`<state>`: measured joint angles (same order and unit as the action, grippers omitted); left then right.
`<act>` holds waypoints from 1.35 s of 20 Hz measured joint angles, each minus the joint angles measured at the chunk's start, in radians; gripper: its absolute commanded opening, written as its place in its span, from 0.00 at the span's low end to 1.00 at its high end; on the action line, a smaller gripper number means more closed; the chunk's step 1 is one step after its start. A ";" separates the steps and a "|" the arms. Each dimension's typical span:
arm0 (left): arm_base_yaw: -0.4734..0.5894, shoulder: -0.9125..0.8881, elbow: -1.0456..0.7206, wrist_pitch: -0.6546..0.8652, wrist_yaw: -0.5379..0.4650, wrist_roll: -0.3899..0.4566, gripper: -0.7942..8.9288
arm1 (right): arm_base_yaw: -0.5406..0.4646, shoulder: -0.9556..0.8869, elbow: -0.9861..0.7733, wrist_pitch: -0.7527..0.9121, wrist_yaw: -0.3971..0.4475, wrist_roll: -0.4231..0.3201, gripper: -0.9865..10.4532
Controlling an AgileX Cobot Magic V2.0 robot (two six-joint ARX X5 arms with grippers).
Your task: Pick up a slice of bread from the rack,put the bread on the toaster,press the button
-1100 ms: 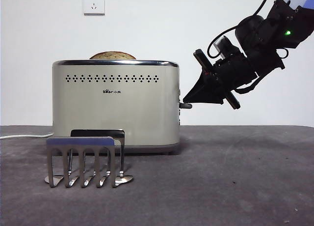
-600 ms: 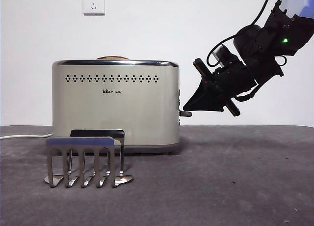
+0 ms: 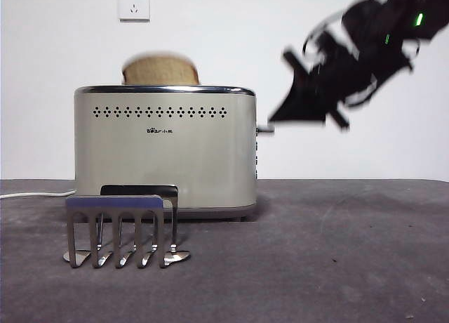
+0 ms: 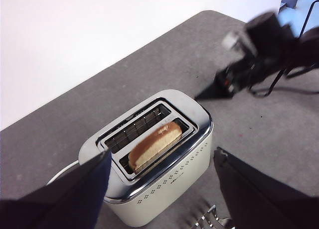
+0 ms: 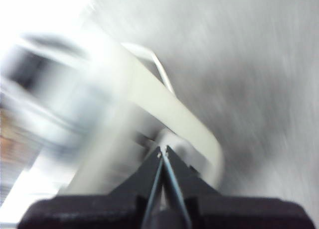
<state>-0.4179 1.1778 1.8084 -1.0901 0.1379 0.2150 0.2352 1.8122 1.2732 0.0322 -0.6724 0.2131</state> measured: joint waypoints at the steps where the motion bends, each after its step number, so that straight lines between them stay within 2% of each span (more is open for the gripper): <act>1: 0.000 0.000 0.000 -0.003 0.000 0.000 0.44 | 0.000 -0.058 0.000 -0.010 0.000 0.000 0.08; 4: 0.000 0.000 0.000 -0.012 0.000 0.000 0.44 | 0.000 -0.242 0.001 -0.117 -0.001 -0.010 0.08; 8: 0.000 0.000 0.000 -0.078 0.000 0.000 0.44 | 0.032 -0.455 0.001 -0.455 -0.001 -0.113 0.08; 12: 0.000 0.000 0.000 -0.102 0.000 0.000 0.43 | 0.056 -0.581 0.001 -0.710 -0.002 -0.211 0.08; 13: 0.000 0.000 0.000 -0.108 0.000 0.000 0.42 | 0.060 -0.604 0.001 -0.757 -0.001 -0.232 0.08; 15: 0.000 0.000 0.000 -0.132 0.000 0.000 0.27 | 0.065 -0.649 0.001 -0.848 -0.001 -0.274 0.08; 18: 0.000 0.000 0.000 -0.173 0.000 0.000 0.06 | 0.067 -0.697 0.001 -0.927 -0.001 -0.317 0.08; 27: 0.000 0.000 0.000 -0.221 0.000 -0.001 0.08 | 0.067 -0.743 0.001 -0.996 -0.001 -0.370 0.08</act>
<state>-0.4179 1.1778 1.8084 -1.3109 0.1383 0.2142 0.3019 1.0695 1.2743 -0.9634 -0.6731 -0.1574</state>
